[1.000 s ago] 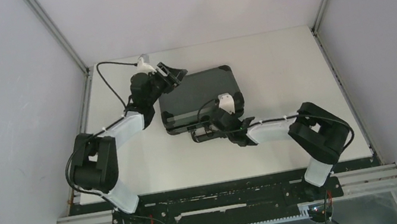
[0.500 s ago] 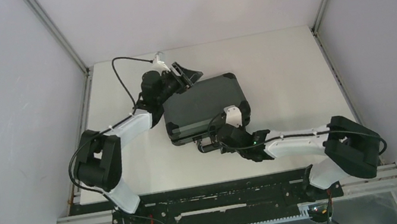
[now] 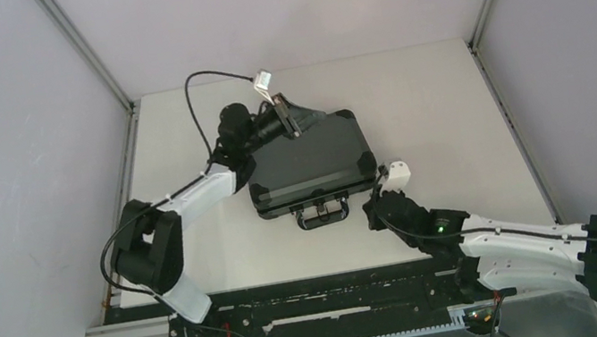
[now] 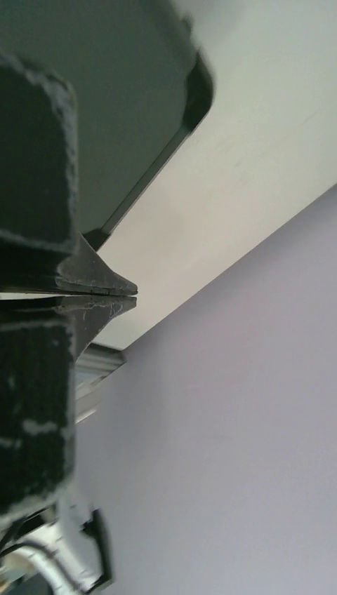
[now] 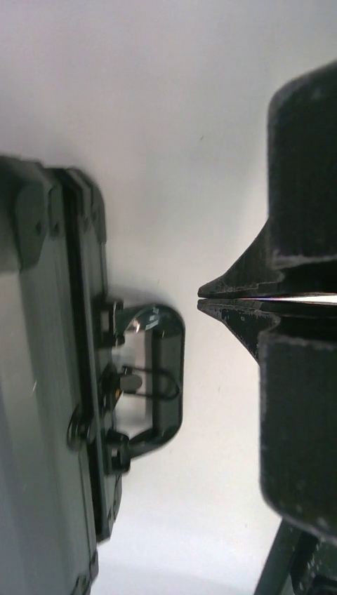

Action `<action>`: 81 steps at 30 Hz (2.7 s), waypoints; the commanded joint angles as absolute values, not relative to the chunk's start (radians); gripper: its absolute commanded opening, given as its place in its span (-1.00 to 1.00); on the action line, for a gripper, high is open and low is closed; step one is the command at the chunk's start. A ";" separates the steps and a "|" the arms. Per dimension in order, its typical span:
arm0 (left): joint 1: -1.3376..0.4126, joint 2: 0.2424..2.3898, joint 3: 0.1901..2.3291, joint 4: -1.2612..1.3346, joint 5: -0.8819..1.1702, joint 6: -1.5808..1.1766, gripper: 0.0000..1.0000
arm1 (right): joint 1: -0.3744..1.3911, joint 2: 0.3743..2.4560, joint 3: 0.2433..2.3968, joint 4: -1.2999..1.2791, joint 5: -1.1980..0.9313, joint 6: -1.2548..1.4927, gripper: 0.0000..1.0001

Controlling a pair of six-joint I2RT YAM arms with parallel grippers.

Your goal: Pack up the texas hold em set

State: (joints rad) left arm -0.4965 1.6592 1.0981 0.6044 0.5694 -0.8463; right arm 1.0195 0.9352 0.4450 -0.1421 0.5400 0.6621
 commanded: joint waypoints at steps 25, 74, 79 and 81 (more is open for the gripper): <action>-0.571 2.054 0.665 0.968 0.657 -1.074 -1.00 | 0.937 1.257 0.265 0.539 0.082 0.711 -1.00; -0.535 1.979 0.651 0.812 0.630 -0.991 -1.00 | 0.691 1.738 0.434 1.080 -0.189 0.616 -1.00; -0.535 1.977 0.658 0.812 0.633 -0.992 -1.00 | 0.691 1.681 0.424 1.047 -0.201 0.593 -1.00; -0.534 1.980 0.658 0.811 0.634 -0.994 -0.99 | 0.697 1.628 0.404 1.041 -0.201 0.586 -1.00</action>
State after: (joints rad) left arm -0.5640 1.9099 0.7406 1.0969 0.6121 -1.0885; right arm 0.7109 1.7218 0.3965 1.0245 -0.2340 0.6334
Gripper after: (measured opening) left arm 0.006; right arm 0.003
